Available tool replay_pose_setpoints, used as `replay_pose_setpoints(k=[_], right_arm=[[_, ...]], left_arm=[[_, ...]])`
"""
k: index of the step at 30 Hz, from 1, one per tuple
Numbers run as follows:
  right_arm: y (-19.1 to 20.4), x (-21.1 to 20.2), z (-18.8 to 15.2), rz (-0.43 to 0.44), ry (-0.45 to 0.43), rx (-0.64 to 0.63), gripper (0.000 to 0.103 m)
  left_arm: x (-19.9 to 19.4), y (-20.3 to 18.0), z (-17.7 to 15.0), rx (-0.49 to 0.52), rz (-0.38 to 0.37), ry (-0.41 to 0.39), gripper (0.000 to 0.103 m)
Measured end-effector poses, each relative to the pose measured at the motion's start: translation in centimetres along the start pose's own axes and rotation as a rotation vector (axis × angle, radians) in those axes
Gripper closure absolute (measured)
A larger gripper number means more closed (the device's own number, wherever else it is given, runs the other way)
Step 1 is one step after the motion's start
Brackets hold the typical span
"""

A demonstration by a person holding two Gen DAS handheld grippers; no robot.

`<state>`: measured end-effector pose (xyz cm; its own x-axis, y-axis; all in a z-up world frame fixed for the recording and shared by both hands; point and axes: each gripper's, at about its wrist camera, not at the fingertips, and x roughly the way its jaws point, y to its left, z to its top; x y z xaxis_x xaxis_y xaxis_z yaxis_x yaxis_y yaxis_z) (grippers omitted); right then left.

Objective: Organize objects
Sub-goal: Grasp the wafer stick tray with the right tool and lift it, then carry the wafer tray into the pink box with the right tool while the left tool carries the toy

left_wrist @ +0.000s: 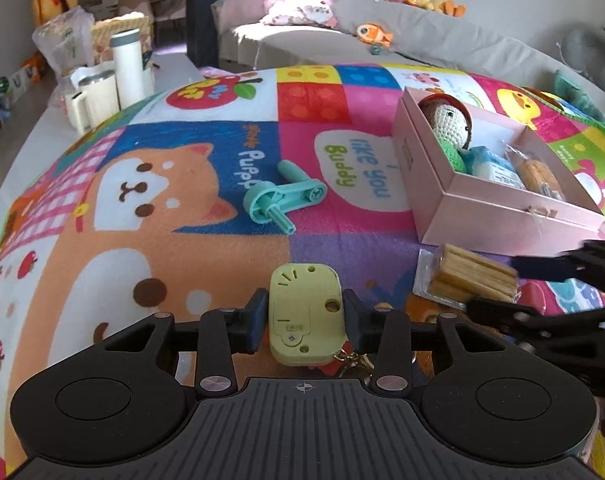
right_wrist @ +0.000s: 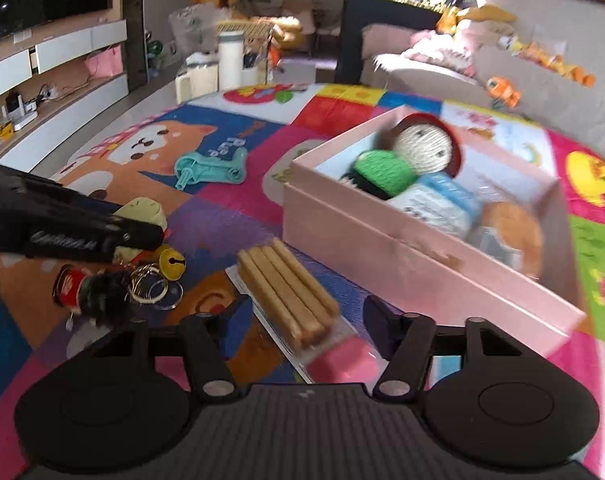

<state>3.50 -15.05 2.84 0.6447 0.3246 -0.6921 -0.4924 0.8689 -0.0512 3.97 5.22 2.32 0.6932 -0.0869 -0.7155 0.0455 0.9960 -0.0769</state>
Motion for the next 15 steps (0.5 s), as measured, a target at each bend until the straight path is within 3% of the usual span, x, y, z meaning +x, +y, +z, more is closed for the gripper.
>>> replay_pose_setpoints(k=[1,4,10,15], right_arm=[[0.2,0.3,0.1,0.011,0.013,-0.002,0.057],[0.4,-0.4,-0.3,0.034,0.02,0.019,0.066],[-1.3,-7.0,-3.0,0.048,-0.044,0.122,0.068],[-3.7,-13.2,-4.7,0.008,-0.156,0.187,0.068]], left_arm=[[-0.1,0.1,0.0,-0.001,-0.008,0.0,0.06],[-0.6,0.5,-0.4,-0.013,-0.064,0.001,0.06],[-3.8,-0.1,-1.2,0.037,-0.195,-0.046,0.06],[-7.3,-1.7,1.4,0.065,-0.303,-0.161,0.06]])
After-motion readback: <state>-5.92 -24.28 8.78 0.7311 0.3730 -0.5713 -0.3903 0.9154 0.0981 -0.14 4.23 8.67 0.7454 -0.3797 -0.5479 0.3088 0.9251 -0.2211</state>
